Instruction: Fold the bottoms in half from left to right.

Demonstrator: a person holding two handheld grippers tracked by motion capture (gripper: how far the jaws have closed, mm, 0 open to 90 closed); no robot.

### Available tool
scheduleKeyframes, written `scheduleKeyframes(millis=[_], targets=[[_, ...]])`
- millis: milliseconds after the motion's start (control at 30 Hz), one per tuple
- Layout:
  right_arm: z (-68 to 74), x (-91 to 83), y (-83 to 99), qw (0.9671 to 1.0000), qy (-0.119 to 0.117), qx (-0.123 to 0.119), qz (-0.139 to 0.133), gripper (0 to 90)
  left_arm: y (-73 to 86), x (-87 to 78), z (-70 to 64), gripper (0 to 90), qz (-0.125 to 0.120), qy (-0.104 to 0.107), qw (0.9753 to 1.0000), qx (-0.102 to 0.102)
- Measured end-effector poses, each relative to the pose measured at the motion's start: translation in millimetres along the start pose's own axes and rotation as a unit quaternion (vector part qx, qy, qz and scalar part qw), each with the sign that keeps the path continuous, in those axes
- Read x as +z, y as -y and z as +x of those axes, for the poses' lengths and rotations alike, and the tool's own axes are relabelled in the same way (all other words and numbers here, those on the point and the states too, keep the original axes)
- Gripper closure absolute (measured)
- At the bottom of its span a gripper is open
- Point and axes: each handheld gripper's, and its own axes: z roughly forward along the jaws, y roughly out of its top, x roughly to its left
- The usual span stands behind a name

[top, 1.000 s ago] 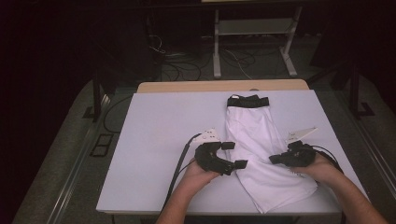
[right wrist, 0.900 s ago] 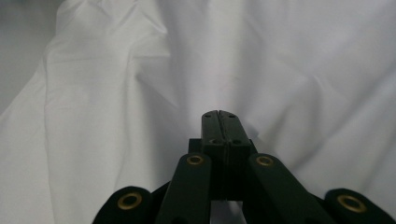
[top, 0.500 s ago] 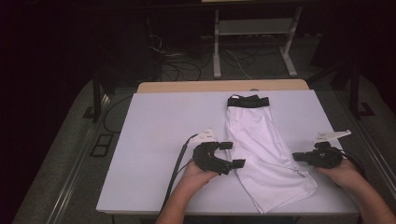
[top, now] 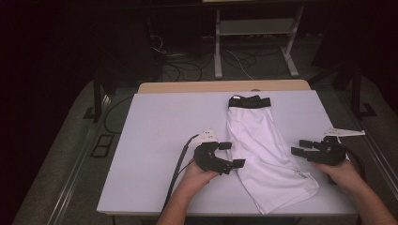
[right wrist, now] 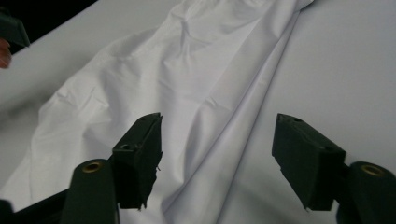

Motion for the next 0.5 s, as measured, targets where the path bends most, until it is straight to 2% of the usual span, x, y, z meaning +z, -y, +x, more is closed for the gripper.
scheduleKeyframes(millis=[33, 133, 167, 200, 267, 333, 500], targets=[[1.5, 2.6, -0.4, 0.9997, 0.019, -0.012, 0.0, 13.5, -0.3, -0.7, 0.9, 7.1, 0.002, -0.01, 0.9999, 0.001], [2.7, 3.0, -0.6, 0.9995, 0.026, -0.017, -0.001, 12.4, -0.5, -1.4, 2.0, 4.9, 0.002, -0.013, 0.9999, -0.001], [5.1, 3.8, -1.0, 0.9991, 0.037, -0.022, -0.003, 12.4, -0.5, -1.4, 2.0, 4.9, 0.002, -0.013, 0.9999, -0.001], [8.0, 5.6, -4.0, 0.999, 0.035, -0.025, -0.005, 4.2, -1.4, -4.2, 4.2, 2.9, 0.003, -0.022, 0.9997, -0.001], [8.9, 5.9, -5.3, 0.999, 0.037, -0.026, -0.007, 4.2, -1.4, -4.2, 4.2, 2.4, 0.003, -0.022, 0.9997, -0.001], [11.4, 5.2, -9.4, 0.9987, 0.036, -0.031, -0.016, 2.6, -2.6, -8.8, 4.8, 0.0, 0.0, -0.034, 0.9994, 0.002], [14.0, 3.1, -10.8, 0.9985, 0.035, -0.034, -0.025, 1.3, -2.8, -15.5, 5.8, 0.0, -0.006, -0.039, 0.9992, 0.004]])
